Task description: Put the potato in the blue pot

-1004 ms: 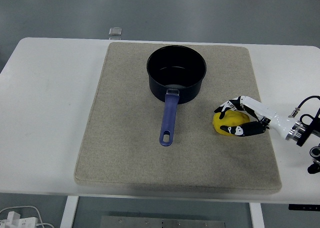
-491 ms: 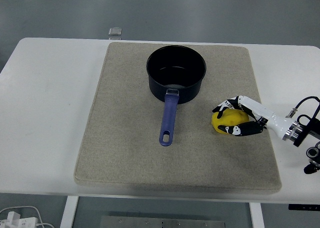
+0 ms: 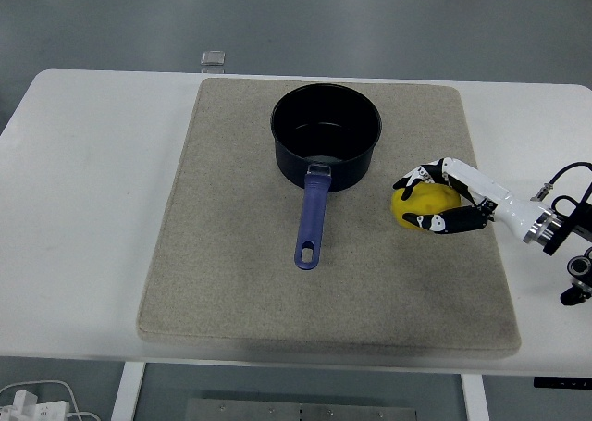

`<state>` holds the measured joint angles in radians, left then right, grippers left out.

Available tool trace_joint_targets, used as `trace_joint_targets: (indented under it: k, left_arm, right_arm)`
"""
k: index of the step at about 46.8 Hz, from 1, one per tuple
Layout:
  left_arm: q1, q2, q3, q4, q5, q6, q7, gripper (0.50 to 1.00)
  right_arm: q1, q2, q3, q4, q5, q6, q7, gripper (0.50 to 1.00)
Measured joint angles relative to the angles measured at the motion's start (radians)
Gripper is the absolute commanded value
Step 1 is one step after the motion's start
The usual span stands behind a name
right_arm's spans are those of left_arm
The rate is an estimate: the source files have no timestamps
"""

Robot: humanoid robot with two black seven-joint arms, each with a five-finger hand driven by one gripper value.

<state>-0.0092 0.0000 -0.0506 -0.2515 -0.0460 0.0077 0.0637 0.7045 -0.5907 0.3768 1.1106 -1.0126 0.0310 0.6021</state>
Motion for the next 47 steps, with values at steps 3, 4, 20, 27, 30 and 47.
trace_joint_targets:
  k: [3,4,20,27,30,47]
  left_arm:
    - [0.000,0.000,0.000,0.000,0.000,0.000,0.000,0.994]
    - [0.000,0.000,0.000,0.000,0.000,0.000,0.000,0.992]
    - [0.000,0.000,0.000,0.000,0.000,0.000,0.000,0.994]
    - [0.000,0.000,-0.001,0.000,0.000,0.000,0.000,0.994]
    - [0.000,0.000,-0.001,0.000,0.000,0.000,-0.001,0.992]
    - [0.000,0.000,-0.003,0.000,-0.001,0.000,-0.001,0.992]
  right_arm:
    - [0.033,-0.002,0.000,0.000,0.006,0.001,-0.001,0.500]
    - [0.045,-0.003,-0.002,0.000,0.012,0.003,-0.001,0.500]
    - [0.294,0.017,-0.093,-0.036,0.126,0.012,-0.044,0.500]
    - [0.384,0.103,-0.176,-0.088,0.183,0.010,-0.053,0.500]
    - [0.407,0.142,-0.195,-0.118,0.186,0.008,-0.053,0.500]
    - [0.429,0.381,-0.207,-0.364,0.181,0.017,-0.053,0.500]
